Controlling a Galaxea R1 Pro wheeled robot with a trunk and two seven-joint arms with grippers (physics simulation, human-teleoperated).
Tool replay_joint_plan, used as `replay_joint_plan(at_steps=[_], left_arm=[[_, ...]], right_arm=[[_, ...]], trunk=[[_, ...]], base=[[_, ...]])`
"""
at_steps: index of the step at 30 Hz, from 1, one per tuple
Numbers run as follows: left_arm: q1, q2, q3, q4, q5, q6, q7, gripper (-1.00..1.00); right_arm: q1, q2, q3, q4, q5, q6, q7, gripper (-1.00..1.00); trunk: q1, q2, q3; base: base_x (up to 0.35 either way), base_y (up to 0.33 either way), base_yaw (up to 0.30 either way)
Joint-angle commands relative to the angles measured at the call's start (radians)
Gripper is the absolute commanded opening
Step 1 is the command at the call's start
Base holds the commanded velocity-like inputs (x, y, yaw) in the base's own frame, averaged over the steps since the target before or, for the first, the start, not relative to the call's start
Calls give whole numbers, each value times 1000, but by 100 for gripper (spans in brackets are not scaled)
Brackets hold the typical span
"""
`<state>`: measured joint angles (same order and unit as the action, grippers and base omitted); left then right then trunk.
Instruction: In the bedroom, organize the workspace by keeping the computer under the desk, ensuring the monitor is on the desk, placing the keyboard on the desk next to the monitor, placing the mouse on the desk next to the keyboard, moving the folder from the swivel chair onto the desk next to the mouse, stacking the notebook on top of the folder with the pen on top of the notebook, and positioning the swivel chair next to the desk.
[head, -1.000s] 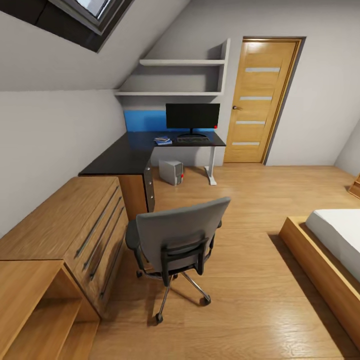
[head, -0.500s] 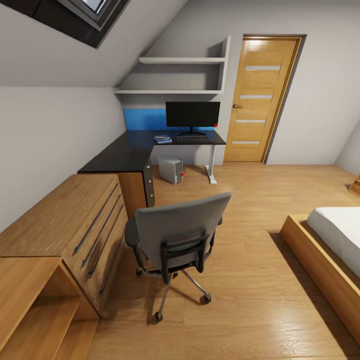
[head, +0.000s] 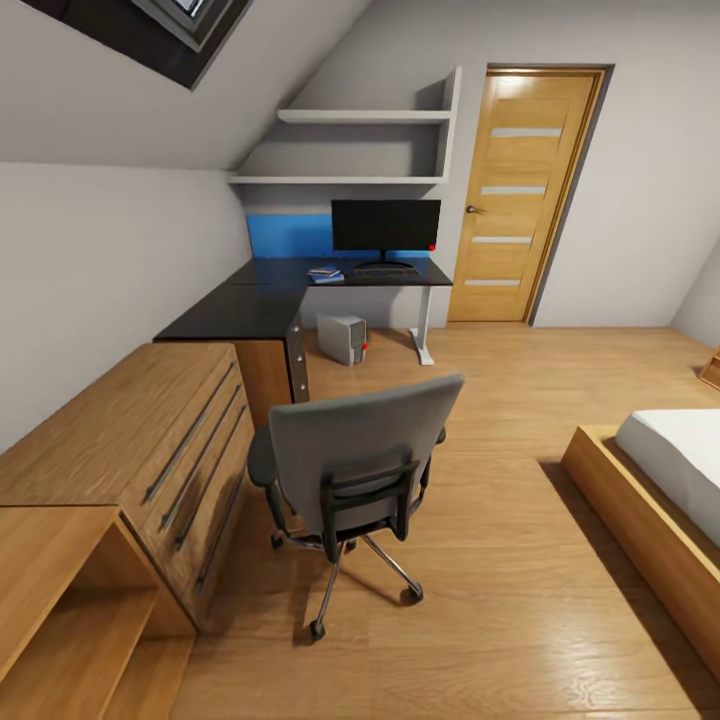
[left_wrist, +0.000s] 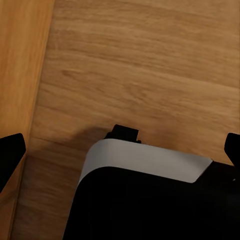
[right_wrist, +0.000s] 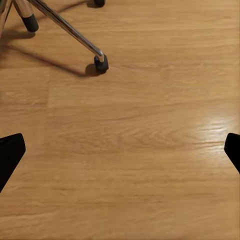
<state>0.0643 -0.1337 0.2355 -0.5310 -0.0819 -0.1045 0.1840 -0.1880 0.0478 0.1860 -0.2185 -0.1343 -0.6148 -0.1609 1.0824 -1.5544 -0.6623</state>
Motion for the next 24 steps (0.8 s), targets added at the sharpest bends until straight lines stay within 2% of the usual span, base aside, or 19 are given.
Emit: replay_joint_plan(at_steps=[1, 24], left_arm=[[0, -1, 5, -1, -9, -1, 0, 100], [0, -1, 5, 1, -10, -1, 0, 100]], right_arm=[[-1, 0, 9, 1, -10, -3, -3, 100], [-1, 0, 9, 1, -10, -3, -3, 100]], trunk=[[4, -8, -4], [92, -169, -76]], base=[[0, 0, 0], [0, 0, 0]])
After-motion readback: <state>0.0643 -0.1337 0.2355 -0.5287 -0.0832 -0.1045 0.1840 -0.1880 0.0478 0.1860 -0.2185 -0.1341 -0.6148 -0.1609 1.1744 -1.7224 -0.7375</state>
